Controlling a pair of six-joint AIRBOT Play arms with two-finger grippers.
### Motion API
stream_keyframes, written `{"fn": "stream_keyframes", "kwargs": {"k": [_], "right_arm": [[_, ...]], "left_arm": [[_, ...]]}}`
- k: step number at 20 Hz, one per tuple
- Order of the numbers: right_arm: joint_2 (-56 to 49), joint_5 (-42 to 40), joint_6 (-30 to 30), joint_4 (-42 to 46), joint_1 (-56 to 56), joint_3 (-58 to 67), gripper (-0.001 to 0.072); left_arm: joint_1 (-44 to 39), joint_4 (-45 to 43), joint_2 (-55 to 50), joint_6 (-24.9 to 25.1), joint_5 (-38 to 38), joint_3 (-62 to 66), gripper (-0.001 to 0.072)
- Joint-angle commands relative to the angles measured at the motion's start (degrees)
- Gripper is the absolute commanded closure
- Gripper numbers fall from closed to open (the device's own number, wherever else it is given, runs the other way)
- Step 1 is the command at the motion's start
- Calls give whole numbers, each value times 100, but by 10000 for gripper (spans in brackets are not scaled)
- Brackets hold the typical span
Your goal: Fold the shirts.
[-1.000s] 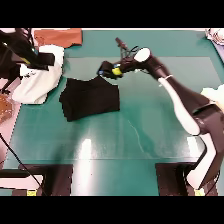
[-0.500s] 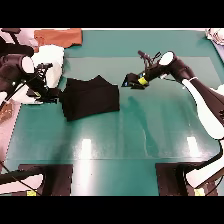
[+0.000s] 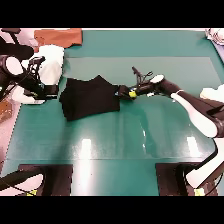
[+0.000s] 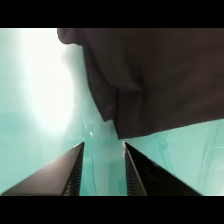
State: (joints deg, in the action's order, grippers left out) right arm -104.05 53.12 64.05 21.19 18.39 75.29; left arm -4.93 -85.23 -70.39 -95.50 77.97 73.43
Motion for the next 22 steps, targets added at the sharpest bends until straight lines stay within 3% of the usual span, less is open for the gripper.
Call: {"fn": "stream_keyframes", "kwargs": {"k": [1, 2, 3, 5, 6, 9, 13, 17, 22], "right_arm": [[-494, -435, -446, -811, 619, 286, 78], [-586, -396, -435, -804, 726, 538, 337], [-592, -321, -459, -739, 758, 831, 697], [-317, -302, -153, -275, 640, 1429, 697], [-83, -289, 372, 247, 507, 1731, 698], [739, 494, 1980, 2402, -74, 2767, 700], [1615, 1853, 3593, 5016, -1189, 3689, 700], [1775, 3097, 3921, 6057, -2924, 4306, 700], [1775, 3084, 3189, 5366, -5268, 4275, 700]], "left_arm": [[9, 26, 76, -2, 37, 20, 385], [9, 26, 76, -2, 83, 24, 385], [9, 22, 76, 2, 157, 24, 385], [9, 15, 76, 48, 326, 24, 385], [9, 15, 76, 57, 382, 24, 385], [9, 57, 76, 52, 402, 24, 385], [9, 660, 76, 61, 393, 24, 386], [7, 1410, 76, 111, 361, 24, 385], [7, 1932, 76, 109, 372, 24, 386]]}}
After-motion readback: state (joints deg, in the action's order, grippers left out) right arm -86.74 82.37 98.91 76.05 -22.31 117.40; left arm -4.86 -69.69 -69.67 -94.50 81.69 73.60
